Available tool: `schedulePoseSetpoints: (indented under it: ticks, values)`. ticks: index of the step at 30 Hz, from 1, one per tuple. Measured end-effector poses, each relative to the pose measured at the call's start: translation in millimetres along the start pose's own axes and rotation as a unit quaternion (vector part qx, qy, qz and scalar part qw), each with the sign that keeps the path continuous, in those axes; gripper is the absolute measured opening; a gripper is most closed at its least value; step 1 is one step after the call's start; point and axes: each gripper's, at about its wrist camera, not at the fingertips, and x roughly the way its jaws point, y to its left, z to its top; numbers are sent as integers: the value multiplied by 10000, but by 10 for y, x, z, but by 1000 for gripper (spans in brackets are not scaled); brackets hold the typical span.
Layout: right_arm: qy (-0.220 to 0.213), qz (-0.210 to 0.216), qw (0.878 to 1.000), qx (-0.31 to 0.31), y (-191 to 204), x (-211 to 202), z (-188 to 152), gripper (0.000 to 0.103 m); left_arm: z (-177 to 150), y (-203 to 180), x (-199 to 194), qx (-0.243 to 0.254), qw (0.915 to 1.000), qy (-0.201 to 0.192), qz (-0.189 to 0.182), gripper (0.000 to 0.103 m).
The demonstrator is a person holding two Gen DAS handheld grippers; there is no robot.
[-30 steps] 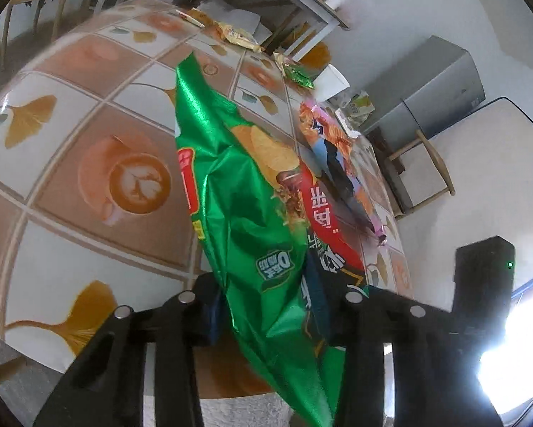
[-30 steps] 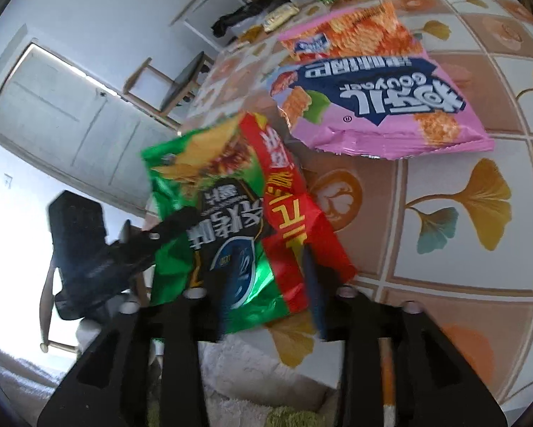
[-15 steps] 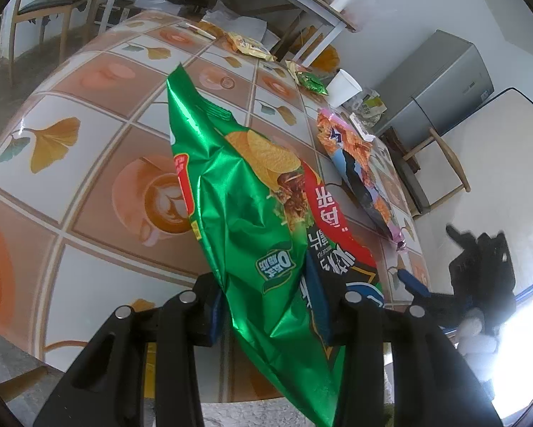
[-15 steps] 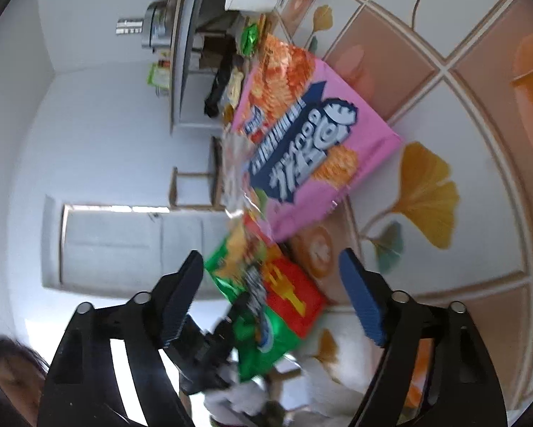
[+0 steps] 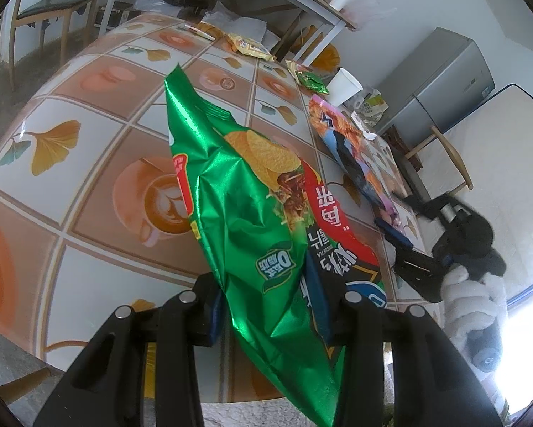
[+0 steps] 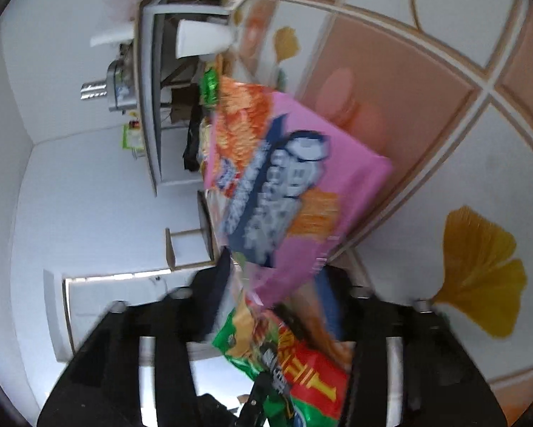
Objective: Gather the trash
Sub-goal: 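Grasp the pink Gouyer snack bag with the right gripper while the left holds the green bag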
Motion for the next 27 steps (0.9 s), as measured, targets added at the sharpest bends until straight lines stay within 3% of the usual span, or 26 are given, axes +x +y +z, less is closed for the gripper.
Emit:
schedulePoseSetpoints:
  ticks: [2, 10, 17, 27]
  values:
    - [33, 140, 9999, 67, -83, -45, 3, 14, -3, -3, -2, 5, 10000, 2, 5, 38]
    - [37, 446, 9990, 69, -200, -290, 1, 13, 10, -17, 7, -19, 10000, -19, -5, 38]
    - [66, 498, 9973, -529, -169, -609, -72, 11, 57, -64, -6, 7, 9999, -43, -157, 35]
    - [-422, 515, 9910, -1162, -49, -1170, -107, 8, 172, -400, -31, 249, 9979, -159, -581, 25]
